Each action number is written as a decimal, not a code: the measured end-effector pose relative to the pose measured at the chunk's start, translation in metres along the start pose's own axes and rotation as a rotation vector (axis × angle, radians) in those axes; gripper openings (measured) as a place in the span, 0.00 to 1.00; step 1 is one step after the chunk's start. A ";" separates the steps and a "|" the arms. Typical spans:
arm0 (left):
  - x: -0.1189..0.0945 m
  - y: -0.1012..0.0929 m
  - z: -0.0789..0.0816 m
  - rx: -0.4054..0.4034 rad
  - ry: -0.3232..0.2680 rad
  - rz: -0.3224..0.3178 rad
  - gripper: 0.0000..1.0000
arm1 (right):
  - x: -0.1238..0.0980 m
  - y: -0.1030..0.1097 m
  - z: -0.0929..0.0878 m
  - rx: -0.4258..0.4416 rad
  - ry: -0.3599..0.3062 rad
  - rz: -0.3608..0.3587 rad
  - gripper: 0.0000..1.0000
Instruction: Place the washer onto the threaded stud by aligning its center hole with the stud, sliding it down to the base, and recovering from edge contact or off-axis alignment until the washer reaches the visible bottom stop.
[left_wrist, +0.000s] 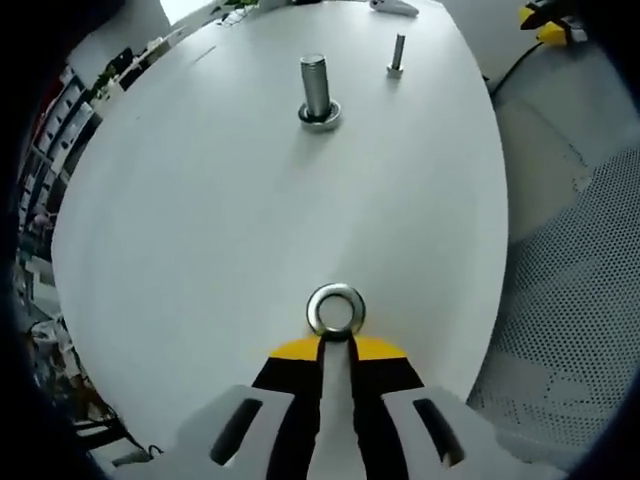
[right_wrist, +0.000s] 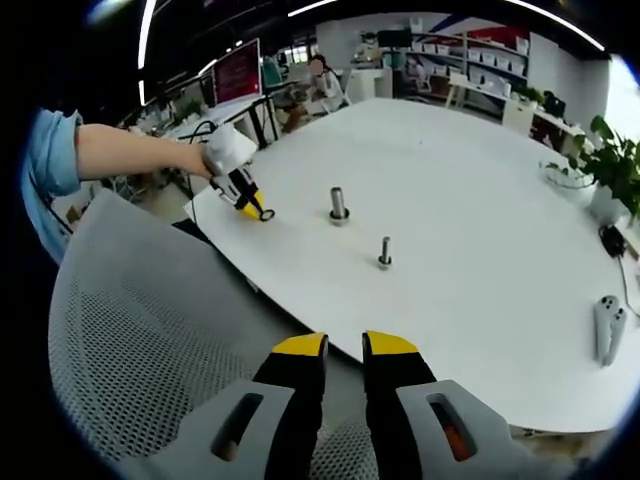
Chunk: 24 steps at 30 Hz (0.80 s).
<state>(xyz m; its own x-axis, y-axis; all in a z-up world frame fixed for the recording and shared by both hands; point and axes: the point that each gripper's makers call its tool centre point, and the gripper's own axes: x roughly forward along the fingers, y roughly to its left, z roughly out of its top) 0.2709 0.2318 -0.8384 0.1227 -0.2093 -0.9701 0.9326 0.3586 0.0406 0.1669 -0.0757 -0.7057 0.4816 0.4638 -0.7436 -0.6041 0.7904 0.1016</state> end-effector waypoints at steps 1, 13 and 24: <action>0.000 0.001 0.001 0.018 0.011 0.001 0.05 | 0.000 0.000 0.000 0.001 -0.003 0.000 0.17; 0.005 0.003 0.014 0.126 0.101 0.012 0.00 | 0.000 -0.001 0.002 0.001 -0.012 -0.001 0.17; 0.015 -0.013 0.056 0.079 0.001 -0.054 0.00 | 0.000 0.000 0.002 0.000 -0.016 0.001 0.17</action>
<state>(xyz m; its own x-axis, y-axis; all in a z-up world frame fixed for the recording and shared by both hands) 0.2794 0.1726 -0.8398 0.0712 -0.2258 -0.9716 0.9616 0.2743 0.0067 0.1686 -0.0752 -0.7040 0.4916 0.4709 -0.7325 -0.6045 0.7900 0.1022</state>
